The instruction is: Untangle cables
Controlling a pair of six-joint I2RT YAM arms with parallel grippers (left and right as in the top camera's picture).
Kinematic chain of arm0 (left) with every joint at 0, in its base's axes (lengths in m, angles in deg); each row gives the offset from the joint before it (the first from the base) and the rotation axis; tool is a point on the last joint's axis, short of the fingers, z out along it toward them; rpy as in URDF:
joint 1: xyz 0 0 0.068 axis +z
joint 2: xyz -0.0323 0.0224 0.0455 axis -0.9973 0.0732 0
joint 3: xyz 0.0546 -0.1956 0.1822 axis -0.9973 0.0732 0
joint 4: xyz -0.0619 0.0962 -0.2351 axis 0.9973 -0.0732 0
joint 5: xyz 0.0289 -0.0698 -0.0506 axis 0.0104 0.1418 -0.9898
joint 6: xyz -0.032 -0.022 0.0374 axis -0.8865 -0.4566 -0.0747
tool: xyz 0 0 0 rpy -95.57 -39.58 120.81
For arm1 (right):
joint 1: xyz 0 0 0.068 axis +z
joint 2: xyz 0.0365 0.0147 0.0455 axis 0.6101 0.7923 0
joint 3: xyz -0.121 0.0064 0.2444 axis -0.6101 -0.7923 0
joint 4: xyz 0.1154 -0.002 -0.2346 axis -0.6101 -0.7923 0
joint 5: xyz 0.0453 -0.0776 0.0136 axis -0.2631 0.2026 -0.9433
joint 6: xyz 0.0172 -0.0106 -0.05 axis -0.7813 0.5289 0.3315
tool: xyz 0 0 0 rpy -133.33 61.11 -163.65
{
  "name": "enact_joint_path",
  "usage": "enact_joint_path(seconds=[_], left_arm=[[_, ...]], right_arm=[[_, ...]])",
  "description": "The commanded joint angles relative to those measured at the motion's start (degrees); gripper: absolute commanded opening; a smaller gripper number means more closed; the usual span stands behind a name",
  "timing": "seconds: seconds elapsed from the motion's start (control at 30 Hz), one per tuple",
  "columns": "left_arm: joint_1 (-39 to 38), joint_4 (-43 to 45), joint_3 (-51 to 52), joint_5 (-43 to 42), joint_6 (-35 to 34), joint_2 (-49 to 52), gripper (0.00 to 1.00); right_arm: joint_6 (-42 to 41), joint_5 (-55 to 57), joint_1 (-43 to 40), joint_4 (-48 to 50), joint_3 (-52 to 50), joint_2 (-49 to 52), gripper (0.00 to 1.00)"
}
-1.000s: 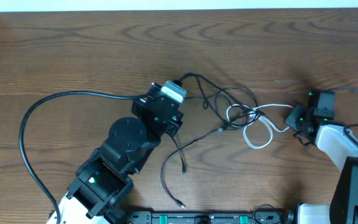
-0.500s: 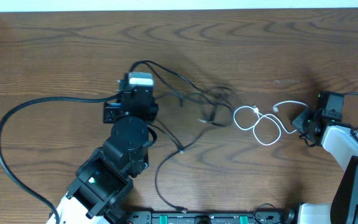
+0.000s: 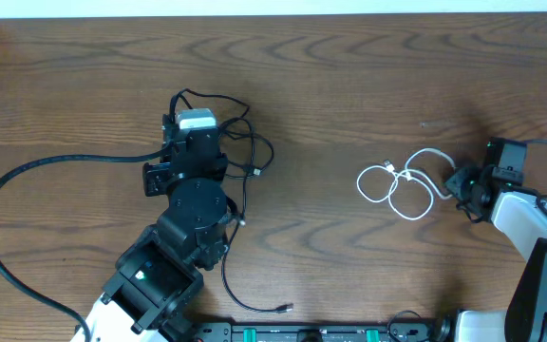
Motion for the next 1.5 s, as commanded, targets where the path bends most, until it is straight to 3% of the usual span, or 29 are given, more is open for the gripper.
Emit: enact_joint_path(seconds=[0.0, 0.1, 0.17, 0.43, 0.67, 0.87, 1.03, 1.23, 1.47], left_arm=[[0.04, 0.11, -1.49, 1.53, -0.50, -0.31, 0.07], [0.04, 0.11, -1.49, -0.76, -0.50, -0.33, 0.08], [0.04, 0.11, -1.49, -4.07, -0.50, -0.33, 0.08], [0.04, 0.09, -1.49, -21.00, -0.50, 2.95, 0.08], [0.04, 0.44, -1.49, -33.05, -0.50, 6.99, 0.07], [0.04, 0.66, -1.49, -42.03, -0.48, 8.41, 0.08], [0.04, 1.01, -1.49, -42.42, -0.52, 8.35, 0.08], [-0.02, 1.03, -1.49, -49.77, -0.50, 8.39, 0.07], [0.00, 1.01, -1.49, -50.34, -0.50, 8.59, 0.07]], right_arm=[[0.68, -3.61, -0.22, 0.52, -0.09, 0.39, 0.71], [4.66, -9.35, -0.22, 2.58, -0.09, 0.39, 0.94], [8.39, -15.21, -0.22, 4.55, -0.09, 0.39, 0.99], [20.52, -43.15, -0.15, 14.60, -0.09, 0.39, 0.99], [25.46, -54.71, 0.50, 18.34, -0.09, 0.39, 0.99], [25.40, -59.06, 3.10, 22.82, -0.09, 0.39, 0.99], [25.42, -59.08, 5.25, 24.65, -0.09, 0.39, 0.99], [25.40, -59.91, 8.13, 28.15, -0.09, 0.39, 0.99], [25.40, -59.89, 9.57, 29.29, -0.09, 0.39, 0.99]])
